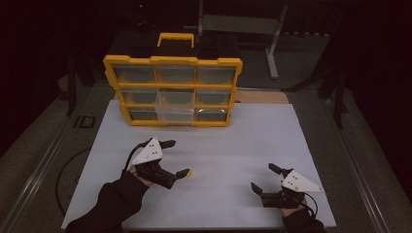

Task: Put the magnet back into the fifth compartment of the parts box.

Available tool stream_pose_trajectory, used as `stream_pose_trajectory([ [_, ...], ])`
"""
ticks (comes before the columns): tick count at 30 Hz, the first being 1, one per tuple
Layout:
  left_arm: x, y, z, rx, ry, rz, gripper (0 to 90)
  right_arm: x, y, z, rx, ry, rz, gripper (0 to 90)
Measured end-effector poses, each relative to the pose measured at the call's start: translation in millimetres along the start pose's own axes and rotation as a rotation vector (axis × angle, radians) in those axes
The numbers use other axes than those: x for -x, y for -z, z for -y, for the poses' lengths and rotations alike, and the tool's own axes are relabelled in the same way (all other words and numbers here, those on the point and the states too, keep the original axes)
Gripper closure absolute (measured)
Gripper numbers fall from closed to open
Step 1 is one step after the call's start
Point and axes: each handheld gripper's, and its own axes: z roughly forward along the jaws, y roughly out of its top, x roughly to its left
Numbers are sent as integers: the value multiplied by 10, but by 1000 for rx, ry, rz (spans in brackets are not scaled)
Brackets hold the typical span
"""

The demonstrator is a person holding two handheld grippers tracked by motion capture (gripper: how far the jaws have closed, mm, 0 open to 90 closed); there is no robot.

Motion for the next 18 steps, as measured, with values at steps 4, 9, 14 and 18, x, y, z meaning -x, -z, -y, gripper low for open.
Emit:
stream_pose_trajectory([
  [4, -7, -104, 66, -19, 6, 8, 0, -6, 0, -6, 3, 5, -1, 84],
  [9, -10, -227, 162, -53, 15, 16, 0, -3, -4, -1, 0, 4, -7, 84],
  [14, -48, -307, 266, -86, 38, 30, 0, -7, -8, -1, -10, 5, -8, 84],
  [18, -52, -375, 361, -140, 27, 38, 0, -12, -6, -3, -8, 4, -9, 84],
])
